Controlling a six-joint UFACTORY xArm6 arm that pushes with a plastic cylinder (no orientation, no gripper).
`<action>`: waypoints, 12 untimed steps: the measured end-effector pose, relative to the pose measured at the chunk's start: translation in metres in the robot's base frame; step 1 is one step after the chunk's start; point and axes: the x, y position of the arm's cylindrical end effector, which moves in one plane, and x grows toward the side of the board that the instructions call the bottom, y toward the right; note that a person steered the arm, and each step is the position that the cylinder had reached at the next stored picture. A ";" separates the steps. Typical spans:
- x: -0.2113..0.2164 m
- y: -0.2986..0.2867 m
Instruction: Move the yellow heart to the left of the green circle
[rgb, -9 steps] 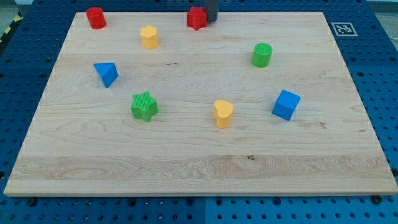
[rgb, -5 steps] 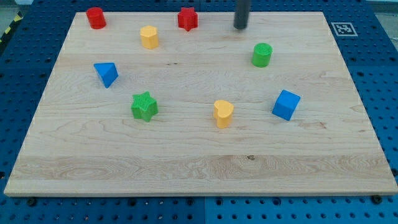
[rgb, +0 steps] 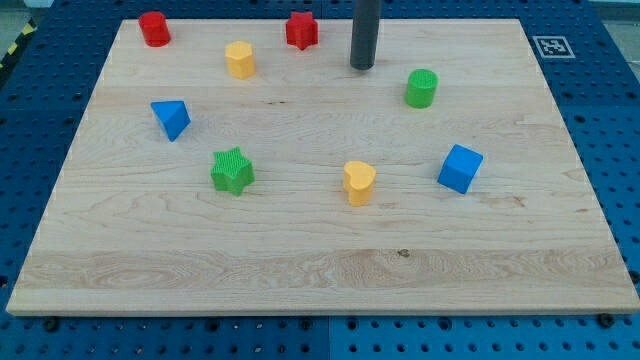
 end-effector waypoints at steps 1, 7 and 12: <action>0.058 -0.023; 0.218 -0.058; 0.201 -0.020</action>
